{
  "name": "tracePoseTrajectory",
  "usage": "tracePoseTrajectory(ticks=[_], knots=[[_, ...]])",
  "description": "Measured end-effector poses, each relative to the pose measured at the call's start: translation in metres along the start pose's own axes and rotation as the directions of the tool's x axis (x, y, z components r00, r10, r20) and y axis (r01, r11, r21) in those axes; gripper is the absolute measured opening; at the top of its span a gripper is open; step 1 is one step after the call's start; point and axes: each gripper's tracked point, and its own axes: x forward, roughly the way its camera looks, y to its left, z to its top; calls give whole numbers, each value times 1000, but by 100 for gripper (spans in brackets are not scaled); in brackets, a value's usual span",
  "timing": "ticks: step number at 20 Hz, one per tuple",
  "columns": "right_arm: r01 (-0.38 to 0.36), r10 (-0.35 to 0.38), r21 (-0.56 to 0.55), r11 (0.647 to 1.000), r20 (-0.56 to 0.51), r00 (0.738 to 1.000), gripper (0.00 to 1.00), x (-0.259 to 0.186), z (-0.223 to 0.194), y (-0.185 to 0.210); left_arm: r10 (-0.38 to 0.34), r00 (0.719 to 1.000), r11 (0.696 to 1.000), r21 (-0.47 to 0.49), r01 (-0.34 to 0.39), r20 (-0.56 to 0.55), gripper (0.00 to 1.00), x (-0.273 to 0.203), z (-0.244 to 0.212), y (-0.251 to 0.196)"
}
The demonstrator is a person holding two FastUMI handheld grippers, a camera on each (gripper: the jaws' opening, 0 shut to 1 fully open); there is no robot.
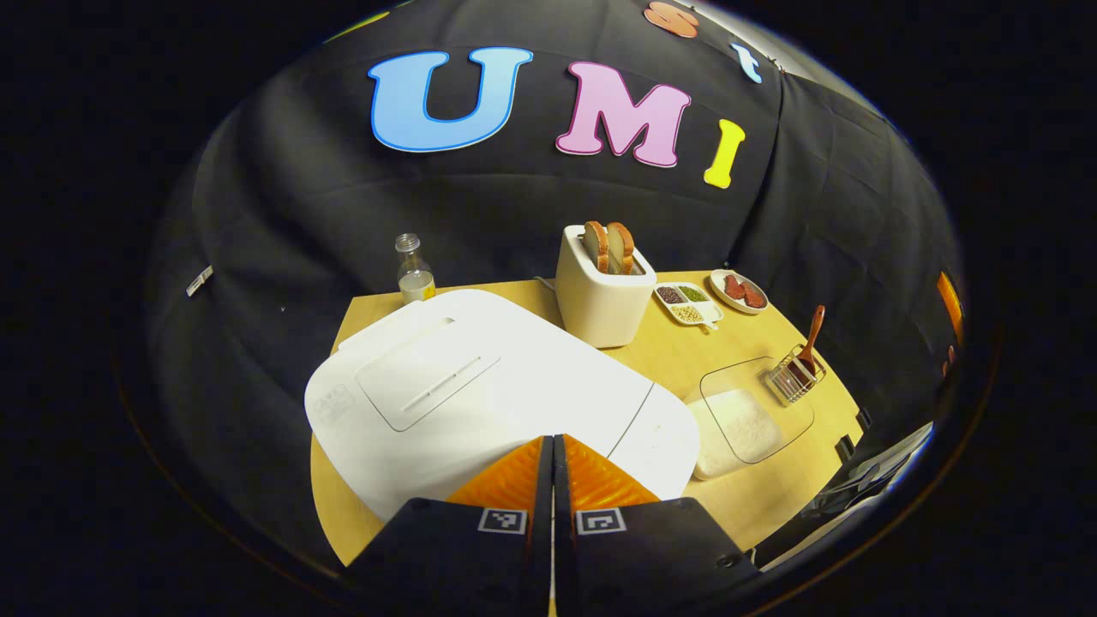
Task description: Close the left gripper, press the button to open the rice cooker; take a wooden spoon from the chopstick holder with the right hand, scoop a spoonful of rice and pour it into the rice cooker, then put the wooden spoon back into the chopstick holder.
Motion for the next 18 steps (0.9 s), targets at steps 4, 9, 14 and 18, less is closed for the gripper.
tracePoseTrajectory(ticks=[4,9,14,18], knots=[[24,-24,-6,1000,-12,1000,98,-3,-7,-7,-14,999,1000,-18,13,-30,7,2,-8,-2],[36,-36,-3,999,-6,999,98,-6,-5,-8,36,998,999,13,-36,44,7,-7,13,1],[40,-40,-9,999,-11,999,98,-10,-8,-6,240,872,944,105,-312,425,10,-69,100,23],[31,-31,-7,999,-20,999,98,-15,-11,-6,297,771,920,48,-390,563,25,-110,135,18]])
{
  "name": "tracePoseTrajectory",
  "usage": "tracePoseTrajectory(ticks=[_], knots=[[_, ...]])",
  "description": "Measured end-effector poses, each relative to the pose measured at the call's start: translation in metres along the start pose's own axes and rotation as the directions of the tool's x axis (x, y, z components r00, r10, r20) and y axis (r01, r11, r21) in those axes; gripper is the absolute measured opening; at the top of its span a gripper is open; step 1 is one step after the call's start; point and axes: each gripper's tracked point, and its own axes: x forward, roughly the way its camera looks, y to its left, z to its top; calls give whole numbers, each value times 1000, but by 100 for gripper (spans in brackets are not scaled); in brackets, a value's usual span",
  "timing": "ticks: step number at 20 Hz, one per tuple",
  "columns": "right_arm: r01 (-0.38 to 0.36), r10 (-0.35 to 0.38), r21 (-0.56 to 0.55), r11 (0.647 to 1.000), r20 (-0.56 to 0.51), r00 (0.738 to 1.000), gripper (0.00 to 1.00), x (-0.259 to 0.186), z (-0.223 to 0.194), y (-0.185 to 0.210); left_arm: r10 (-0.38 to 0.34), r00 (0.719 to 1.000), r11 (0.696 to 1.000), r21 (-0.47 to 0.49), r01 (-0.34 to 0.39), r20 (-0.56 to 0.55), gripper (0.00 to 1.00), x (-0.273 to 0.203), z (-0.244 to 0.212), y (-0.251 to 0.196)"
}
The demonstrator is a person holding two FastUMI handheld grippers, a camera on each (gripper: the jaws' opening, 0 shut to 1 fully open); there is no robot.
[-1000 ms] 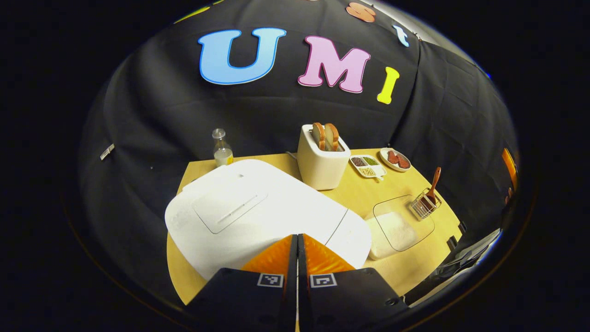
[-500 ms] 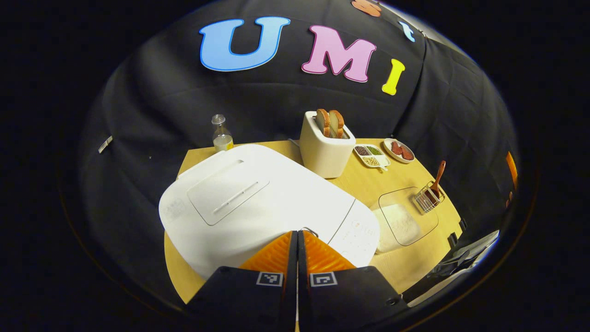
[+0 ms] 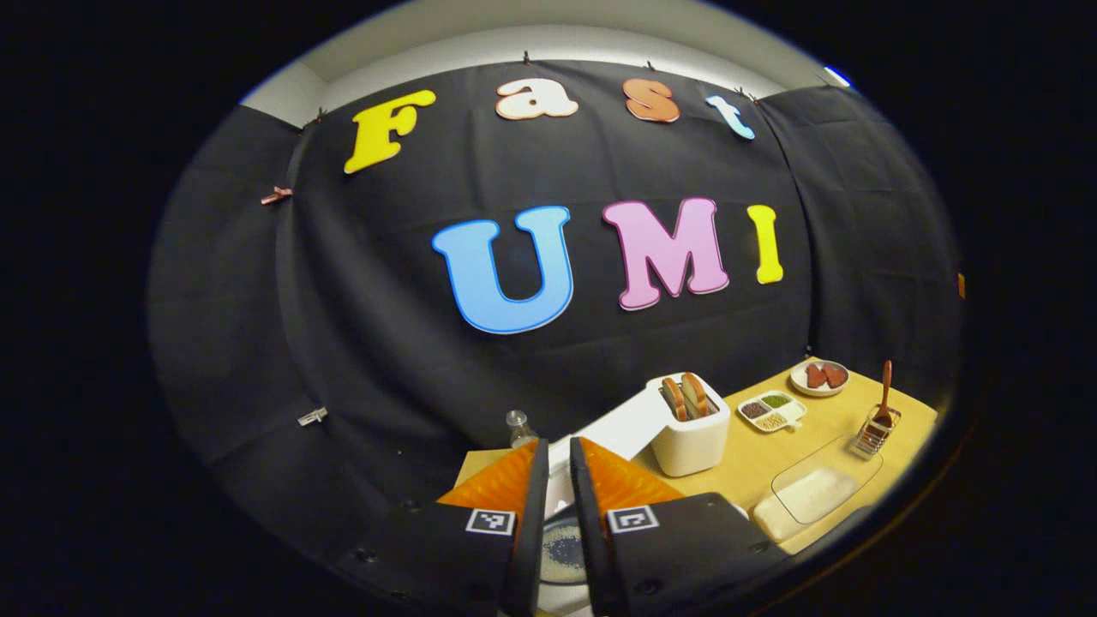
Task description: Close the left gripper, press the button to open the rice cooker; take a wooden spoon from the chopstick holder with the right hand, scoop a spoonful of rice and pour it into the rice cooker, then put the wooden spoon back into the chopstick holder.
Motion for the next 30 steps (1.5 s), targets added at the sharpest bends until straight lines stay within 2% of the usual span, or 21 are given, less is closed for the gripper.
tracePoseTrajectory(ticks=[1,2,6,9,13,17,24,26,27,29,30], knots=[[-6,6,2,1000,-4,1000,98,2,-1,0,17,999,1000,3,-17,35,29,-1,9,1],[-19,19,5,1000,-16,1000,98,3,-5,0,36,996,999,10,-37,76,41,-5,20,2],[-83,86,40,996,-92,992,98,17,-37,-9,86,974,996,-22,-84,212,98,-33,58,-10],[-122,140,122,985,-148,979,98,42,-68,-23,145,962,988,-81,-130,230,96,-53,65,-27],[-186,233,206,961,-232,944,98,77,-126,-31,149,976,983,-127,-130,156,96,-67,53,-74],[-220,331,311,925,-370,868,98,109,-200,-28,187,977,972,-165,-168,106,96,-72,47,-109],[-194,442,465,864,-515,734,95,153,-295,-17,252,967,958,-154,-243,43,96,-85,37,-136],[-178,476,520,835,-523,707,85,161,-305,-10,266,964,954,-153,-258,30,96,-87,38,-141],[-177,490,539,824,-521,699,82,165,-309,-4,270,963,953,-146,-264,22,96,-88,36,-145],[-184,529,571,800,-527,666,78,167,-319,6,286,958,950,-131,-283,4,96,-91,34,-148],[-179,538,582,793,-533,653,65,167,-322,6,296,955,948,-126,-293,1,96,-93,36,-149]])
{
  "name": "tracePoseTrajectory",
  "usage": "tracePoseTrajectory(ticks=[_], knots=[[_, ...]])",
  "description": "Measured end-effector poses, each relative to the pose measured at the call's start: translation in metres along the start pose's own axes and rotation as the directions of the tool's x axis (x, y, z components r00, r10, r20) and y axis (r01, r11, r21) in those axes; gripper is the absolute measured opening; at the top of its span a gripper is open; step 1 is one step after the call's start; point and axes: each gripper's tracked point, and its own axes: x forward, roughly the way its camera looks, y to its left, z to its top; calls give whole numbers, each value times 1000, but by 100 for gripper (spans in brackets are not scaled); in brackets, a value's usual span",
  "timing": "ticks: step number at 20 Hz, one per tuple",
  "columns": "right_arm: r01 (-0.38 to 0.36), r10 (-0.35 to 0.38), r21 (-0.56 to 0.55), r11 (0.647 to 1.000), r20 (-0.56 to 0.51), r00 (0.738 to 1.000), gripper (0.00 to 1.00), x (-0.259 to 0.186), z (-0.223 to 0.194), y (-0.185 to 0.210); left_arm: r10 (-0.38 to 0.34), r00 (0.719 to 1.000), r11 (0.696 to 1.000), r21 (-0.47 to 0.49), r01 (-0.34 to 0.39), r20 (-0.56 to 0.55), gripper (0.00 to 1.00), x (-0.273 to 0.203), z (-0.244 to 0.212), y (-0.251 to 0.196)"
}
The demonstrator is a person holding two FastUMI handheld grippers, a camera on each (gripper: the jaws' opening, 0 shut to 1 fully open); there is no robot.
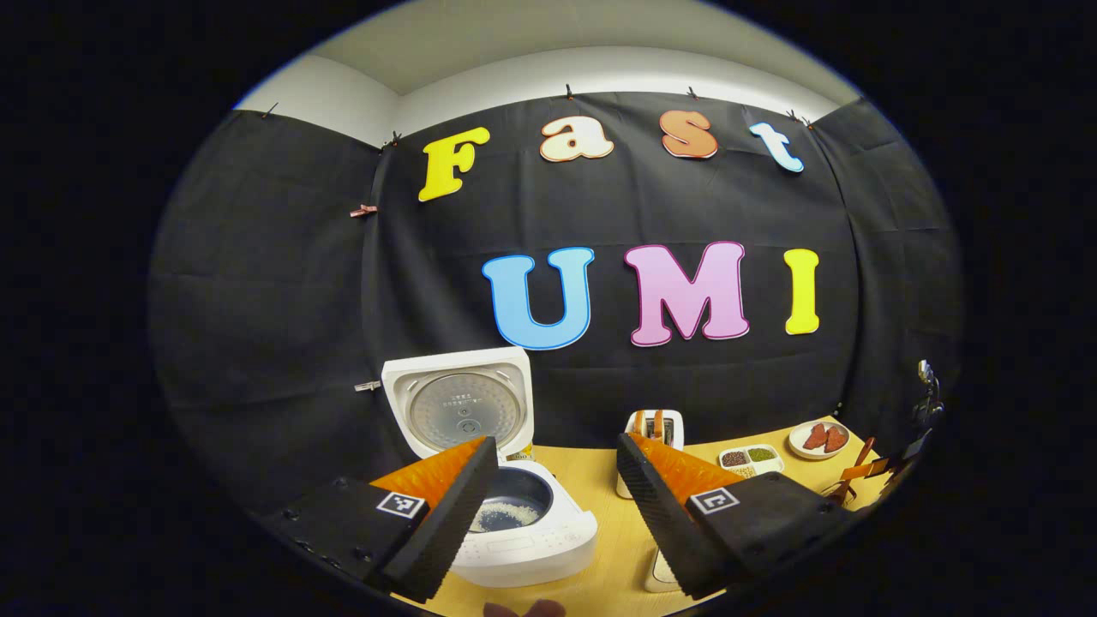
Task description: Close the left gripper, press the button to open the rice cooker; take a wooden spoon from the chopstick holder with the right hand, scoop a spoonful of rice and pour it into the rice cooker, then put the wooden spoon back into the chopstick holder.
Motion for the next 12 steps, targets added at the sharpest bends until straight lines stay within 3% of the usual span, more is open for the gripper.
tracePoseTrajectory(ticks=[1,2,6,9,12], knots=[[12,-12,3,1000,-7,1000,53,6,-1,-6,9,1000,1000,2,-9,2,96,-2,1,0],[20,-20,20,1000,0,1000,23,7,2,-11,13,1000,1000,6,-13,2,96,-6,3,-1],[12,-14,51,999,33,999,9,1,10,-8,21,1000,999,36,-21,-4,96,-14,-1,6],[10,-15,46,999,115,993,9,-23,30,2,-2,1000,1000,28,2,-3,96,-11,-4,11],[50,-62,63,997,207,976,9,-45,58,10,-42,999,999,-3,42,-6,96,-2,-10,19]])
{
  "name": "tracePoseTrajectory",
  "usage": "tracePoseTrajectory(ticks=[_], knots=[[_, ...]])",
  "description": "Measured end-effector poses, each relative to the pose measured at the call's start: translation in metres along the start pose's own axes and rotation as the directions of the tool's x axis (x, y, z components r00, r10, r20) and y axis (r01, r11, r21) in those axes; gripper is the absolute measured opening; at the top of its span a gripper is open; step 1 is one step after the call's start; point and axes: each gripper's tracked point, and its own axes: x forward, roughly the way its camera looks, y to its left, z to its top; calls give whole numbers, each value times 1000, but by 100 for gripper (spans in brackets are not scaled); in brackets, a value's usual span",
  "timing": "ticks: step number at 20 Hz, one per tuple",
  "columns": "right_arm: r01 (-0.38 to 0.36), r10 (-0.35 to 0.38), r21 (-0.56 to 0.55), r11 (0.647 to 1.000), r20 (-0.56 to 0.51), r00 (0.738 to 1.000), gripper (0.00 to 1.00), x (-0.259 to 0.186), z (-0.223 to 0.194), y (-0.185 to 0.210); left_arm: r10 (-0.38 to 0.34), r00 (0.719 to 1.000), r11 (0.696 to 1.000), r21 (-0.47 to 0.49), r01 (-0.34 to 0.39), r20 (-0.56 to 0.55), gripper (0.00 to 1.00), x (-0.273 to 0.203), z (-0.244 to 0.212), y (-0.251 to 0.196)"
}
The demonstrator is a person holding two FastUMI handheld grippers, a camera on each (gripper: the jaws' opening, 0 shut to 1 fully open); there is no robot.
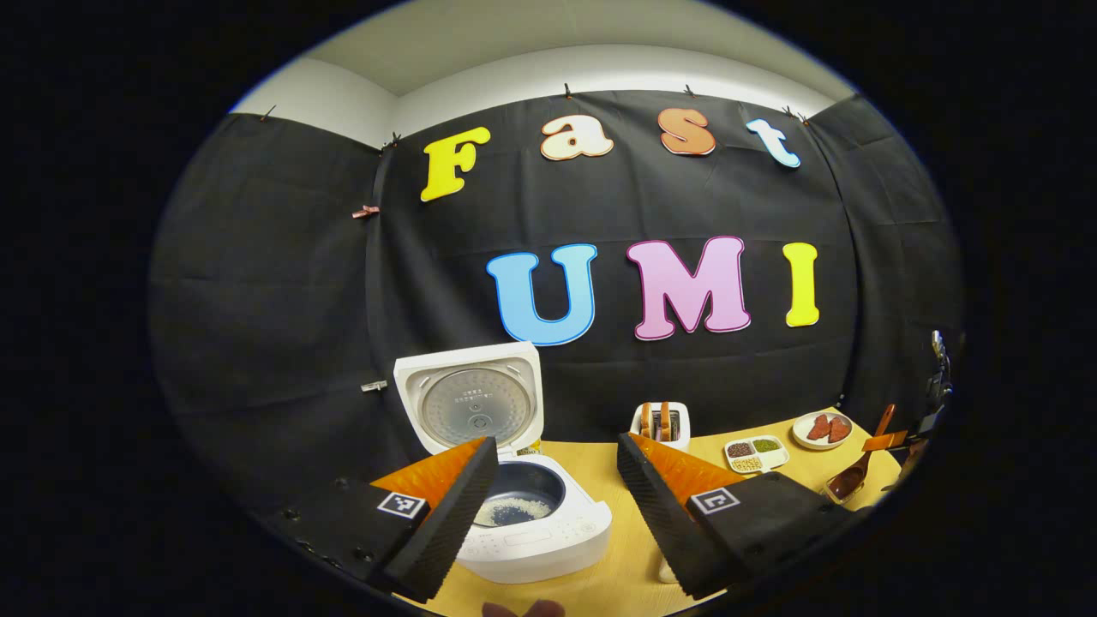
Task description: Close the left gripper, press the button to open the rice cooker; take a wooden spoon from the chopstick holder with the right hand, scoop a spoonful of rice and pour it into the rice cooker, then put the wooden spoon back into the chopstick holder.
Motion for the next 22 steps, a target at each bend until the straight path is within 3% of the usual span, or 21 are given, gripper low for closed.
tracePoseTrajectory(ticks=[3,8,11,14,17,20,22], knots=[[17,-16,-8,1000,86,996,9,-24,24,28,-54,999,998,-12,54,-4,96,10,-6,12],[-26,33,-45,999,170,985,8,-54,30,115,-116,993,993,-9,116,16,96,26,-10,43],[-37,62,-143,989,177,982,9,-53,9,169,-139,990,990,-3,140,18,96,31,-15,64],[-9,44,-278,961,120,992,9,-33,-38,202,-164,986,986,-19,164,6,96,32,-24,80],[60,-38,-430,901,59,997,9,-10,-83,206,-172,985,985,-10,172,7,96,34,-29,97],[141,-155,-580,802,24,988,9,9,-120,194,-177,984,984,-5,178,19,97,34,-29,108],[170,-215,-633,755,6,977,9,18,-138,190,-175,984,984,-14,176,20,97,36,-30,117]])
